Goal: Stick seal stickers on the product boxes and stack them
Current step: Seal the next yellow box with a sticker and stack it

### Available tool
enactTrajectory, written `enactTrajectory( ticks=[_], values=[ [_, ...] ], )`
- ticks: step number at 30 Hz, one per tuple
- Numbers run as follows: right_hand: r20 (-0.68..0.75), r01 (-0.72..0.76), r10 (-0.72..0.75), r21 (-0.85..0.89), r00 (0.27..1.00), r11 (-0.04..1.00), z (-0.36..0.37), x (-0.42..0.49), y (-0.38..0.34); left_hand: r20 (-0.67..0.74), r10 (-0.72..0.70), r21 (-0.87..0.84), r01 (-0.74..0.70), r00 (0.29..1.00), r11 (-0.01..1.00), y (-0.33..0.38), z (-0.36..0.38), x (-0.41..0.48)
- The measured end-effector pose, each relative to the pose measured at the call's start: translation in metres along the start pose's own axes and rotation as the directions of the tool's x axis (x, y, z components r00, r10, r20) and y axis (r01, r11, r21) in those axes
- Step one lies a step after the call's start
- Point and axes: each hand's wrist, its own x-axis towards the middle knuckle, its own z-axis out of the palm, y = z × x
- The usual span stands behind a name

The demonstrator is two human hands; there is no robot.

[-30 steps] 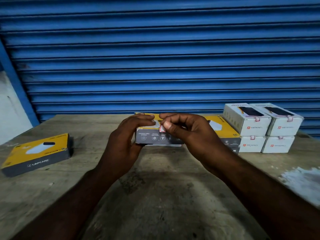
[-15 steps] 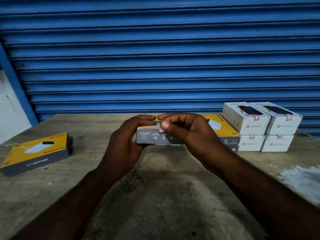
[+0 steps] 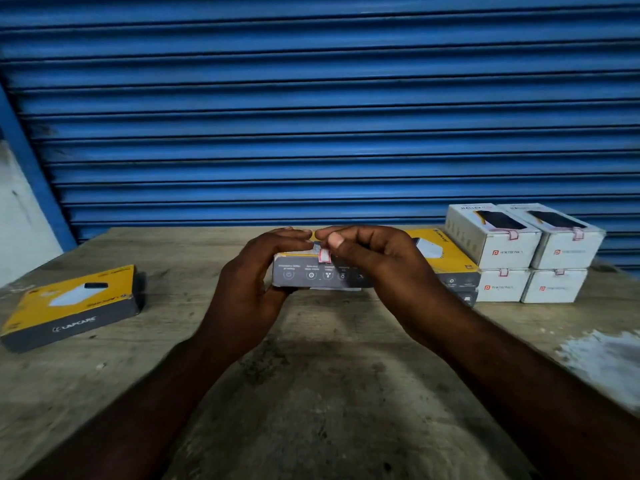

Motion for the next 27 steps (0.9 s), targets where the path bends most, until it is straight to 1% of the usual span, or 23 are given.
enactTrajectory(
  ticks=[5,9,17,23,27],
  values=[
    [0.04,0.04,-0.039,-0.03,0.998,0.999,0.0,-0.001,-0.002,0.002,0.001,0.02,-0.001,1.0,1.0,0.001,0.0,0.0],
    [0.029,0.07,-0.067,-0.096,0.997,0.993,-0.001,0.0,0.001,0.002,-0.013,0.007,0.013,1.0,1.0,0.001,0.0,0.0],
    [0.038,0.099,-0.094,-0.191,0.995,0.976,-0.002,0.002,0.004,0.001,0.015,0.019,-0.015,1.0,1.0,0.004,-0.001,0.0],
    [0.093,0.123,-0.104,-0.231,0.99,0.965,-0.004,0.002,0.008,-0.006,0.03,0.023,-0.03,1.0,0.999,0.006,-0.003,0.002],
    [0.116,0.12,-0.098,-0.198,0.988,0.973,-0.005,0.001,0.01,0.002,0.027,0.029,-0.027,1.0,0.999,0.007,-0.003,0.001]
  ],
)
